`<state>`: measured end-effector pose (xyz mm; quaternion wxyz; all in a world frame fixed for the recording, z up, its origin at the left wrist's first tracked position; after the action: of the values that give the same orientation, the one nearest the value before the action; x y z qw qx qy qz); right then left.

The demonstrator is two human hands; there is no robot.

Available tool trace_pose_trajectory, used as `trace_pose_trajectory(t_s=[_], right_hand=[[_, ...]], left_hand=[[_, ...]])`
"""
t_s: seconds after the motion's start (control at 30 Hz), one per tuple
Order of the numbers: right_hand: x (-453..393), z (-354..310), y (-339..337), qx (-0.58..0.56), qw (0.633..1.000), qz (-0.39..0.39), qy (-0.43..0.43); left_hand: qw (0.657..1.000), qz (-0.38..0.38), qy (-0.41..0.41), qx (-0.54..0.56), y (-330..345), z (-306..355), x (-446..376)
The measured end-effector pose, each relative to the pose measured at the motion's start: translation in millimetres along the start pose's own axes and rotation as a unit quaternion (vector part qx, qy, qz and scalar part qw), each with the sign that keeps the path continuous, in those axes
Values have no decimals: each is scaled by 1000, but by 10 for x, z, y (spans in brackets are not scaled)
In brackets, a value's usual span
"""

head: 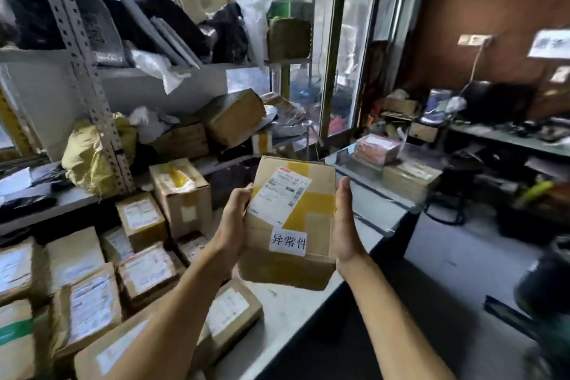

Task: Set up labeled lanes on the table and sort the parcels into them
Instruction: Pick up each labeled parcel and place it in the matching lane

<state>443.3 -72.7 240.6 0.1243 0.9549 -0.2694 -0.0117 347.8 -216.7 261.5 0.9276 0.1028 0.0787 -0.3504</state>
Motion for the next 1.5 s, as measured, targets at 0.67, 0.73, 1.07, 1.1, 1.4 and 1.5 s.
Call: trace_pose_trajectory(t_s=[0.67, 0.73, 1.07, 1.1, 1.4, 1.5], right_hand=[[-483, -532, -4726, -15, 964, 261, 43], [-499, -569, -5019, -20, 958, 282, 44], [-1172, -756, -6356, -15, 929, 365, 62], [-1283, -832, -6442, -11, 928, 369, 56], [-2112, -1574, -6809, -8, 927, 373, 34], [-2328, -1702, -7019, -9, 919, 392, 44]], left_hand=[[972, -212, -94, 32, 4277, -1190, -1574], [967, -234, -99, 21, 4559, -1299, -1711], [949, -278, -134, 67, 5753, -1922, -2759], [947, -282, -138, 72, 5864, -1948, -2888], [940, -311, -123, 67, 6603, -2008, -4036], [939, -319, -116, 52, 6801, -2093, -4342]])
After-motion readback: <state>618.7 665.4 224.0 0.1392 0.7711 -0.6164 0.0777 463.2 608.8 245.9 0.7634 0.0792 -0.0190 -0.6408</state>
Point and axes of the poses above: each hand's wrist, its own x-axis away from the middle knuckle, its own y-axis out of the palm, z = x × y, the point moved 7 cm from there along -x, towards the middle knuckle, and after that the axes turned 11 degrees about y, right-handed, at the moved point
